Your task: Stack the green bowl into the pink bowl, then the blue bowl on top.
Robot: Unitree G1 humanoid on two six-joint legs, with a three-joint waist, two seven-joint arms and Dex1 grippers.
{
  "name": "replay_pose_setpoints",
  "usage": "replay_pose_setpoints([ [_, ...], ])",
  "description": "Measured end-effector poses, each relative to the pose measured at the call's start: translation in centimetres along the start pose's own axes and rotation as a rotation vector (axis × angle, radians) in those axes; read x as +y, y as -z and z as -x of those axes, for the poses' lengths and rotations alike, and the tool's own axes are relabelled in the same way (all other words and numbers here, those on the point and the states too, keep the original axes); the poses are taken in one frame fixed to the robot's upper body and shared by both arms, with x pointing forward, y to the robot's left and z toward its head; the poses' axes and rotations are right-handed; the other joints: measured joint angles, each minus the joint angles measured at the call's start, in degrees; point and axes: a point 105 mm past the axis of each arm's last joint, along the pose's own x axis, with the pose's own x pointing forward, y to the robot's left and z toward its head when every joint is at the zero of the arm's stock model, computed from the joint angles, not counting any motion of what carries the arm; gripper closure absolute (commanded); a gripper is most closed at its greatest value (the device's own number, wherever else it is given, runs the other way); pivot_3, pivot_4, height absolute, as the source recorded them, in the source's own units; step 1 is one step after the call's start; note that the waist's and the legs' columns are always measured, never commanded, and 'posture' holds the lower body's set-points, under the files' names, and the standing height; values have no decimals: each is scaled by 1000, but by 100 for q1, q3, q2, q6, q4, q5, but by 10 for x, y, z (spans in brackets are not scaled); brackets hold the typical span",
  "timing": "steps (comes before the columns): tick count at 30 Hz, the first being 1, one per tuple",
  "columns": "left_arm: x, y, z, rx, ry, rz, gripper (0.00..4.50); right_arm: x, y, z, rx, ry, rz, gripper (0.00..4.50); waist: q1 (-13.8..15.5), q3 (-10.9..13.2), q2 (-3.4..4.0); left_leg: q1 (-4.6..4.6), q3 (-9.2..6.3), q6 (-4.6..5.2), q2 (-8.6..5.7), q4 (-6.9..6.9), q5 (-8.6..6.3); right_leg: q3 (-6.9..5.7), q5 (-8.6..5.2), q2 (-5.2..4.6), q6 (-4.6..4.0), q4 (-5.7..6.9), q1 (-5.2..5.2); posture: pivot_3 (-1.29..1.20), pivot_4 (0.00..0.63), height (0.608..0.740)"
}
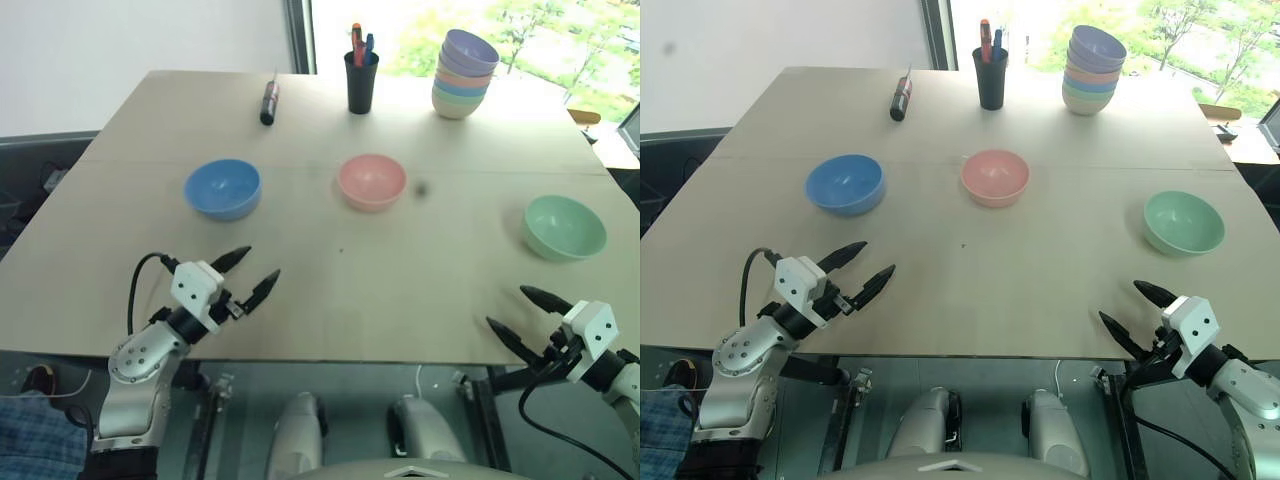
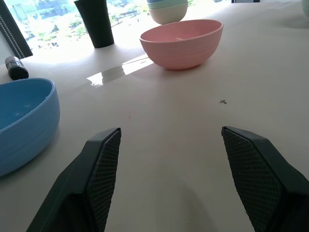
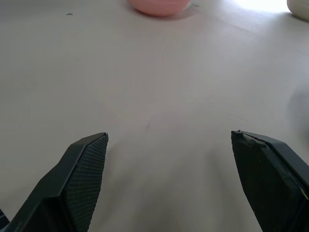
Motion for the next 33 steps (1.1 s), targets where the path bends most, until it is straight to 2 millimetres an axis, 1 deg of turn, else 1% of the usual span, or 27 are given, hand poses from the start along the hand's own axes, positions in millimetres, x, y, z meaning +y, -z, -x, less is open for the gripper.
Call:
replay_pose_setpoints([
  [15,0,-4,-3,-20,9,-7,957,2,4,6,14,19,7,210,0,-2,-1,1,0,0,0,0,0,0,0,0,0,0,1,0,150,740],
  [30,1,-10,-9,-59,30,3,957,-1,6,6,25,46,1,210,1,-3,-1,2,0,0,0,0,0,0,0,0,0,0,3,0,150,740],
  [33,-5,-11,-11,-82,80,29,957,-3,5,6,43,33,29,210,0,-4,-1,4,1,0,0,0,0,1,0,0,0,0,4,0,150,740],
])
